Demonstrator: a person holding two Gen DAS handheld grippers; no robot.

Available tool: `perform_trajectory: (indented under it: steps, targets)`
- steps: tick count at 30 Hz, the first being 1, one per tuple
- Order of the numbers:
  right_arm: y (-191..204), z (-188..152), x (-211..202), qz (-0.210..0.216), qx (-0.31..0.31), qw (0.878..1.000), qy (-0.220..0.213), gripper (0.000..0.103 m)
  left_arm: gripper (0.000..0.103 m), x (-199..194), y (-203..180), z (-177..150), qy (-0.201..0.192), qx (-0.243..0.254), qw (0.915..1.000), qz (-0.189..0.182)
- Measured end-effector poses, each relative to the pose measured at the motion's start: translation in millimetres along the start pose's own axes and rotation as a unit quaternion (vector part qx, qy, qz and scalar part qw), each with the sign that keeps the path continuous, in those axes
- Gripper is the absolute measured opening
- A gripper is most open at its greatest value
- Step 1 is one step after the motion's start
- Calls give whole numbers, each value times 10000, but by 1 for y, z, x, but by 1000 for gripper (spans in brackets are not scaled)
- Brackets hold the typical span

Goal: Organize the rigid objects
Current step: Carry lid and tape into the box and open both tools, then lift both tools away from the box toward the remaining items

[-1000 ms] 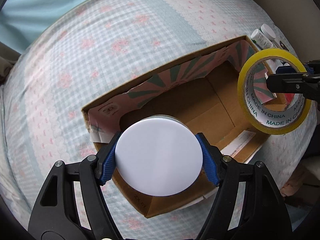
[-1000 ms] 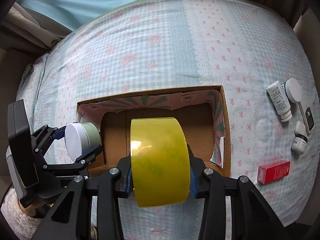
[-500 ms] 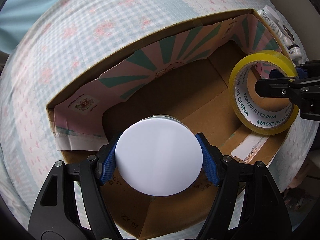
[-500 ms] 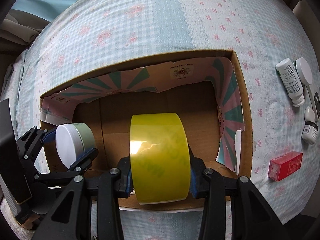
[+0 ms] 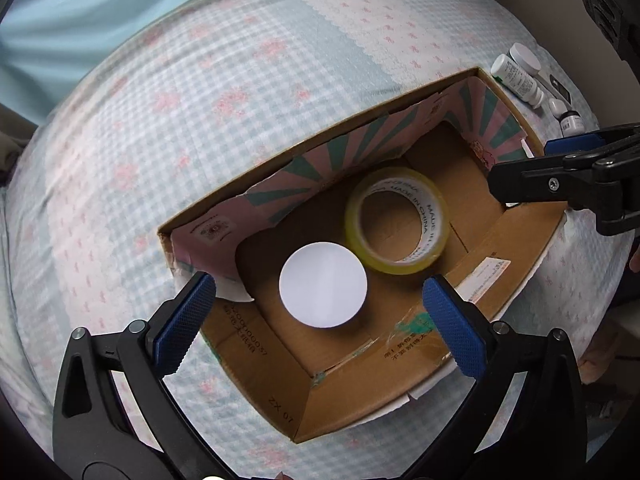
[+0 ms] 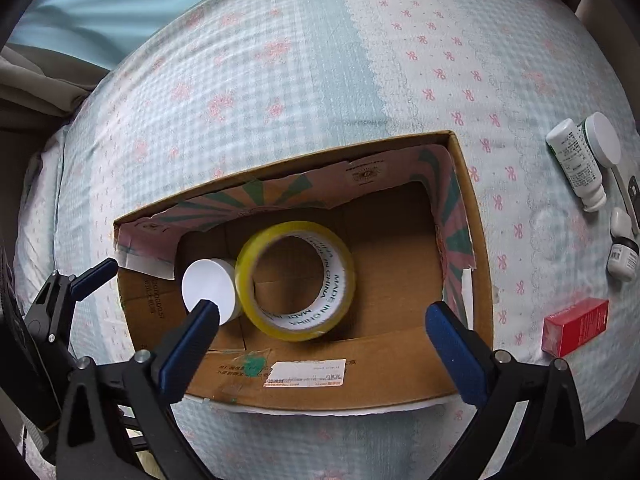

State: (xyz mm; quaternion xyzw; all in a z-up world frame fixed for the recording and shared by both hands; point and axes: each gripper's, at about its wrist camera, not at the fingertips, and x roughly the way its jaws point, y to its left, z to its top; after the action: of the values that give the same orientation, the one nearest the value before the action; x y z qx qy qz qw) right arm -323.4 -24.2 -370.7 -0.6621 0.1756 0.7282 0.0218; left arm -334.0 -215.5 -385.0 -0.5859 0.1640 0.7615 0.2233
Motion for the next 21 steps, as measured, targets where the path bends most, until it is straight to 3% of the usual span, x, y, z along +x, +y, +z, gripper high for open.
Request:
perform_trajectory:
  steps: [7, 15, 21]
  targets:
    - [9, -16, -20, -233, -244, 9992, -201, 103, 103, -27, 17, -12, -13, -379, 9993, 20]
    - [21, -29, -55, -194, -390, 9981, -437, 103, 103, -69, 15, -28, -67, -696, 9974, 189]
    - [35, -47, -98, -334, -663, 9944, -746, 103, 103, -117, 12, -33, -334, -1141, 9928, 127]
